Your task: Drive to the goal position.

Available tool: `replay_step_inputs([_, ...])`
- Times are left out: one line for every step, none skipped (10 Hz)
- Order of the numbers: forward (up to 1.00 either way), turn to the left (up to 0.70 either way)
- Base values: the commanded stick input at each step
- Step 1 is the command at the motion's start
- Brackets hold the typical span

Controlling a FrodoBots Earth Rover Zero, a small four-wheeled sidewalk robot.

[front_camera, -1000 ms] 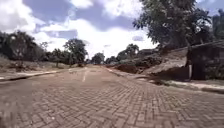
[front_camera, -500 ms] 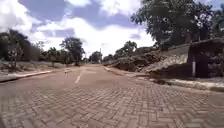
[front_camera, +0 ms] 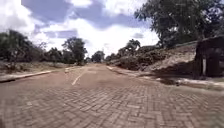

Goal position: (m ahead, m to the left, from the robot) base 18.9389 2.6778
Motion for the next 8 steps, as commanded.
replay_step_inputs([1.0,0.0])
replay_step_inputs([1.0,0.0])
replay_step_inputs([1.0,0.0])
replay_step_inputs([1.0,0.0])
replay_step_inputs([1.0,0.0])
replay_step_inputs([1.0,0.0])
replay_step_inputs([1.0,0.0])
replay_step_inputs([1.0,0.0])
